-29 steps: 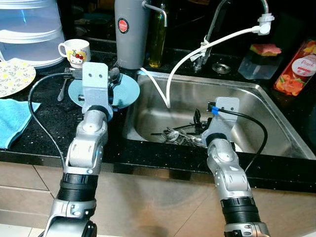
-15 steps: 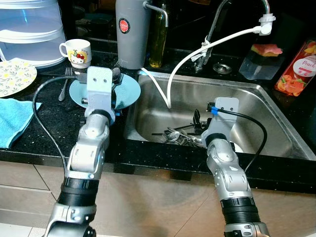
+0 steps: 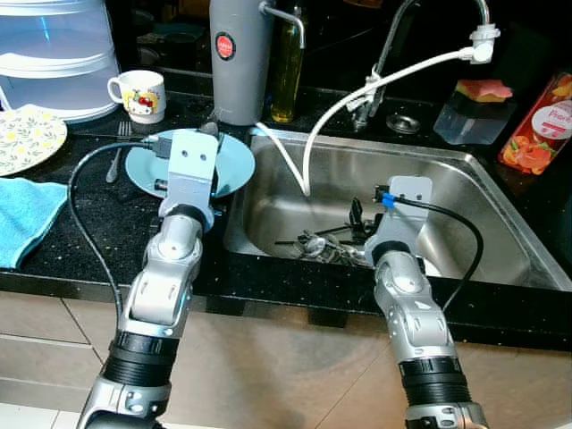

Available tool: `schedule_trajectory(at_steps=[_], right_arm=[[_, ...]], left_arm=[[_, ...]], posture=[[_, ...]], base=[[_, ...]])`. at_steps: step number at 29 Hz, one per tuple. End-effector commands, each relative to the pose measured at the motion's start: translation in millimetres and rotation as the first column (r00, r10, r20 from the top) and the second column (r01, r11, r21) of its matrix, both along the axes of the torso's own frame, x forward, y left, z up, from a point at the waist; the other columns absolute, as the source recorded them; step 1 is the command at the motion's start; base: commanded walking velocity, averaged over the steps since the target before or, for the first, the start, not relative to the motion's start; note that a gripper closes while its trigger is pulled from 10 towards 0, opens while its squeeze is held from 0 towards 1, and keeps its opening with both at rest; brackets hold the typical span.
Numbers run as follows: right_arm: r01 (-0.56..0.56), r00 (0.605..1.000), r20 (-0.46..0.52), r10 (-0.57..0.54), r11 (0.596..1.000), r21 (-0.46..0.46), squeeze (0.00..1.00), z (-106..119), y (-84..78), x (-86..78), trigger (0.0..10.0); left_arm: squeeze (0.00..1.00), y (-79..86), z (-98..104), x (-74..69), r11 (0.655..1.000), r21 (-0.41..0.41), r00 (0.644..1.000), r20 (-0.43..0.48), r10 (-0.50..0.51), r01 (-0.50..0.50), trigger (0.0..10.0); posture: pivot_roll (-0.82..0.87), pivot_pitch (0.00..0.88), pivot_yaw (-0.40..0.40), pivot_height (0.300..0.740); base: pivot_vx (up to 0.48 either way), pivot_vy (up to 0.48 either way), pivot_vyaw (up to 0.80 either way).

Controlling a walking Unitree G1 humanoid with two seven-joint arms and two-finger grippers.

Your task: Kitchen organization

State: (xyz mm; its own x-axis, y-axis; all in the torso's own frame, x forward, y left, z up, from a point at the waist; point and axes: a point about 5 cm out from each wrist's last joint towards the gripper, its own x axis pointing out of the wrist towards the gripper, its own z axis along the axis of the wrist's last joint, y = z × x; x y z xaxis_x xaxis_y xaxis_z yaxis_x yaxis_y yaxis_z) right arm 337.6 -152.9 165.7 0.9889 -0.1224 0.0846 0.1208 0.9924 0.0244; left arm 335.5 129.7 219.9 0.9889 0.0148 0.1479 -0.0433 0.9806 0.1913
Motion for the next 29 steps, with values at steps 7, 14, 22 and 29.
schedule_trajectory(at_steps=[7,14,22,29], right_arm=[[0.016,1.000,-0.004,-0.016,1.000,0.009,0.00,-1.7,-2.8,-2.1,10.0],[0.017,1.000,-0.006,-0.017,1.000,0.009,0.00,-1.6,-3.3,-2.4,10.0],[0.020,1.000,-0.007,-0.020,1.000,0.010,0.00,-1.8,-4.1,-2.3,10.0],[0.021,1.000,-0.008,-0.021,1.000,0.011,0.00,-2.2,-4.1,-2.5,10.0]], left_arm=[[0.00,-0.5,-3.8,-1.8,1.000,0.019,1.000,-0.005,-0.008,0.009,10.0],[0.00,-0.6,-3.8,-1.7,1.000,0.019,1.000,-0.005,-0.008,0.008,10.0],[0.00,-0.6,-5.1,-1.9,1.000,0.023,1.000,-0.007,-0.009,0.010,10.0],[0.00,-0.5,-5.0,-1.5,1.000,0.024,1.000,-0.007,-0.009,0.009,10.0]], posture=[[0.21,0.000,-0.068,0.740],[0.21,0.004,-0.069,0.740],[0.21,0.007,-0.067,0.740],[0.21,0.007,-0.067,0.740]], base=[[0.000,0.000,0.00],[0.000,0.000,0.00],[0.000,0.000,0.00],[0.000,0.000,0.00]])
